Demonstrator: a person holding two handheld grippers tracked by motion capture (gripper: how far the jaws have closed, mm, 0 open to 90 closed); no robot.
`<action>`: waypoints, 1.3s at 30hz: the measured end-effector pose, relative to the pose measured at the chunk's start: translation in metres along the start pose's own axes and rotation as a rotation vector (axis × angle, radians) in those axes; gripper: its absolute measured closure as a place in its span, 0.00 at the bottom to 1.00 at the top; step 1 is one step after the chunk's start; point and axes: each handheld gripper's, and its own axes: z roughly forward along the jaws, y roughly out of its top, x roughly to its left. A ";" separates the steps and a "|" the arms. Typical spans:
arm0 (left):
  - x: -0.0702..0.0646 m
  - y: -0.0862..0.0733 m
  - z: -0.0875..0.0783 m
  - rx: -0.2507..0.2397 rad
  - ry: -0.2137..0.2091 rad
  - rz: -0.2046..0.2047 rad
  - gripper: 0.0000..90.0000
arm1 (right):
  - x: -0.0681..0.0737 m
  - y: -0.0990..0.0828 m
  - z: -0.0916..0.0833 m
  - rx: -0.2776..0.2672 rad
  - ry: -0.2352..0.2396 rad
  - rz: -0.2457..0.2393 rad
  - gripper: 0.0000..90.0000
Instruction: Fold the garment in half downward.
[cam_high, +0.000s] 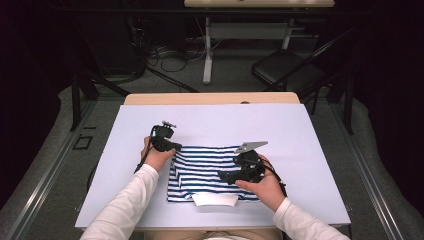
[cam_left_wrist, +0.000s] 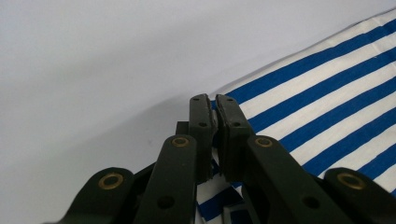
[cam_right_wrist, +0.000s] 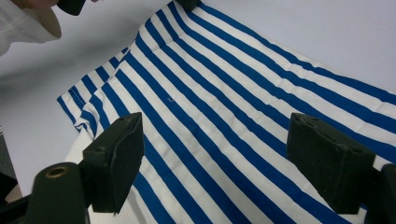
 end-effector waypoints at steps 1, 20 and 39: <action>0.000 0.000 0.000 -0.001 -0.002 0.000 0.96 | 0.001 0.000 0.001 0.003 0.003 -0.002 0.21; 0.003 -0.007 -0.003 -0.053 -0.032 -0.053 0.97 | 0.025 0.010 0.014 0.001 0.049 -0.031 0.21; 0.009 -0.009 -0.006 -0.062 -0.062 -0.054 0.97 | 0.064 0.020 0.044 0.010 0.114 -0.065 0.18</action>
